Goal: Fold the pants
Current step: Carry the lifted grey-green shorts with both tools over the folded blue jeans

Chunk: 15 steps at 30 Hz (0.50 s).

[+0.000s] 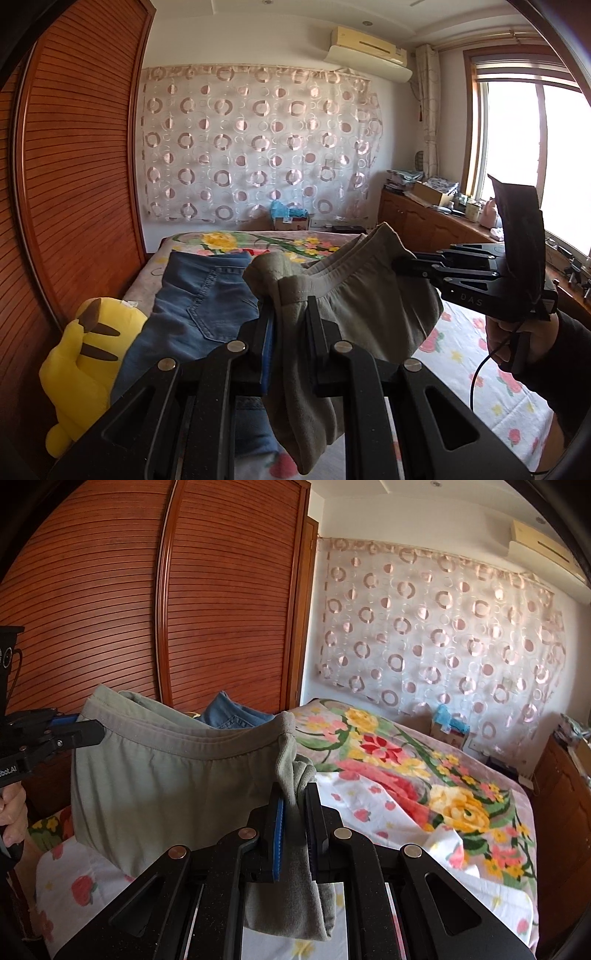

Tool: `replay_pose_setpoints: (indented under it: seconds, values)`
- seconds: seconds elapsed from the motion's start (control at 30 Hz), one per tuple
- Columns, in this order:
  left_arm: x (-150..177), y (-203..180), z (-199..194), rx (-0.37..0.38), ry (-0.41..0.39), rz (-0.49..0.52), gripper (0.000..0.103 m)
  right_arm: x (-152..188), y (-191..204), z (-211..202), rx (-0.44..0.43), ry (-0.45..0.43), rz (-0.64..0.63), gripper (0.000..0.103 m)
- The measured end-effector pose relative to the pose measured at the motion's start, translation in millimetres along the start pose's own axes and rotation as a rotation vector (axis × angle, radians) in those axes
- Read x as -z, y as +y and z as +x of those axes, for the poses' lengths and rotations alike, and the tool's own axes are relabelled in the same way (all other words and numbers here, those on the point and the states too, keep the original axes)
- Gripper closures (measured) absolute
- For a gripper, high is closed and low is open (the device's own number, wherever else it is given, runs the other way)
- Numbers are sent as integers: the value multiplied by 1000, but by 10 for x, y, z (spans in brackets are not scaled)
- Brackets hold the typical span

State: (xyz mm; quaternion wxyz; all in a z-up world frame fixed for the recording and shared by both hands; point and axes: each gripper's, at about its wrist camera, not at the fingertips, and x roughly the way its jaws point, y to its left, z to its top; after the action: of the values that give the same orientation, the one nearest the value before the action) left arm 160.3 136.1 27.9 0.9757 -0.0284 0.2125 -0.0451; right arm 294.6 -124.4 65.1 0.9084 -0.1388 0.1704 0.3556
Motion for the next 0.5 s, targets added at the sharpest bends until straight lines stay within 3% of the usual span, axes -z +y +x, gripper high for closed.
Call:
replay_pose_setpoints:
  seconds: [0.5]
  values:
    - [-137, 336, 87, -66, -10, -17, 87, -329, -87, 510, -35, -17, -64, 93]
